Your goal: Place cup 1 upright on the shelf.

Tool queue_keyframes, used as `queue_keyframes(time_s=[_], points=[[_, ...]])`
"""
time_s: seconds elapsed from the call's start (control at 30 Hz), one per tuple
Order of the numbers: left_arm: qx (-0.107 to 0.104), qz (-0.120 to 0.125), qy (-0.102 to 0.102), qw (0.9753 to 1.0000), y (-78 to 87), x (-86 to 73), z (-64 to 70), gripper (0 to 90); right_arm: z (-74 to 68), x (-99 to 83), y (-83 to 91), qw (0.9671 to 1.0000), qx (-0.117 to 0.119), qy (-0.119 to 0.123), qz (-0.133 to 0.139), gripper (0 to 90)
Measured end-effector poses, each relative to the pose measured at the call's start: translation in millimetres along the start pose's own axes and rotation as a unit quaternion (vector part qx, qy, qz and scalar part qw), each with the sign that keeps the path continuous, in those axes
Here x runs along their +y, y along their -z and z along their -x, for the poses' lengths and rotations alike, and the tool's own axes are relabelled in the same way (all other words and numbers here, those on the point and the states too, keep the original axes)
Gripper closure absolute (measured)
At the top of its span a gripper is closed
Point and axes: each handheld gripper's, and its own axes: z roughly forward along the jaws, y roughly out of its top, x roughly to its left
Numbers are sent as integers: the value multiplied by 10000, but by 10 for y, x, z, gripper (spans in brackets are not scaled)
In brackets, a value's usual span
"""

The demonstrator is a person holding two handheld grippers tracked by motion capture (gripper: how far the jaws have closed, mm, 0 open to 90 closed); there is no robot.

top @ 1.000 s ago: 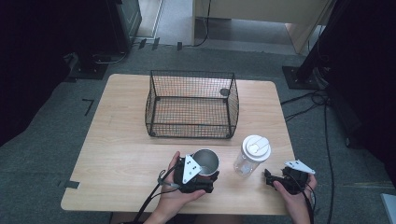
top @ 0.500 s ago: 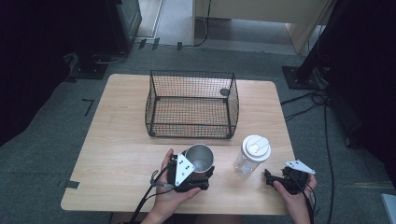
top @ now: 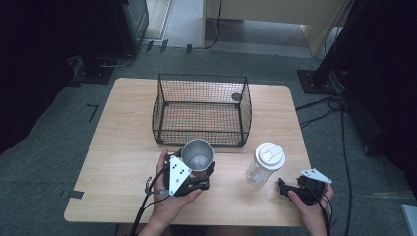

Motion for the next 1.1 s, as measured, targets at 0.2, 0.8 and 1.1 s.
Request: queue_keyframes(time_s=[0.2, 0.8, 1.1], points=[[242, 173, 16, 9996, 2, 97, -118, 75, 0, 0, 0, 10000, 2, 1, -1, 0], [745, 523, -83, 9958, -166, 430, -446, 76, -1, 0, 0, 10000, 5, -8, 0, 0], [849, 620, -118, 9944, -330, 591, -583, 76, -1, 0, 0, 10000, 5, -9, -1, 0]])
